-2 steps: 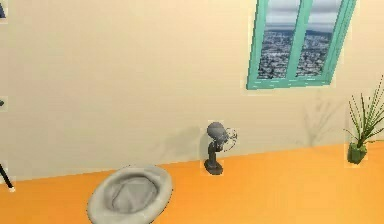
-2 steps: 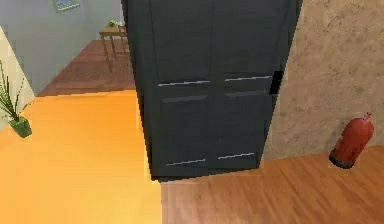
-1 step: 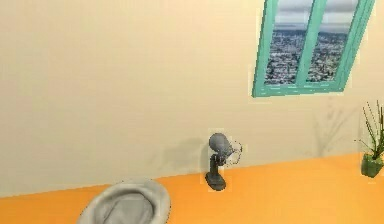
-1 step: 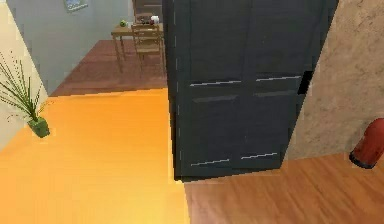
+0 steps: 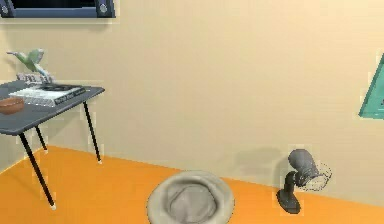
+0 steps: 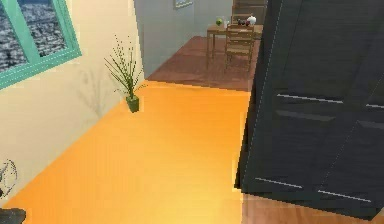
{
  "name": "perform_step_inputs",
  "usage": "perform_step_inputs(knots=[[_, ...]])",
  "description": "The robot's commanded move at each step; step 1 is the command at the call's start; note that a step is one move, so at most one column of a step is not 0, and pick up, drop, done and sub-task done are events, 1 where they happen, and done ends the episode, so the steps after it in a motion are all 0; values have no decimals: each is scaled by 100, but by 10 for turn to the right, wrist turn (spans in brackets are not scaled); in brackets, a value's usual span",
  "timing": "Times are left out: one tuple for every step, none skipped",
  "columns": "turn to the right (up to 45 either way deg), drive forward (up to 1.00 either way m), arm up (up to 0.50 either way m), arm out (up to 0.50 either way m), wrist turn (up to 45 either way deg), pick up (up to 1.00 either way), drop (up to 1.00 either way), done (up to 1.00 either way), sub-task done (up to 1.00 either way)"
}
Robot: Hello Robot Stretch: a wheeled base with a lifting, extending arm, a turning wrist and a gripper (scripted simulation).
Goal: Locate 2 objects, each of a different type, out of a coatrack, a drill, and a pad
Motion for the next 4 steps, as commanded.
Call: perform_step_inputs(knots=[[0, 0, 0, 0, 0, 0, 0, 0, 100], [450, 0, 0, 0, 0, 0, 0, 0, 0], [300, 0, 0, 0, 0, 0, 0, 0, 0], [30, 0, 0, 0, 0, 0, 0, 0, 0]])
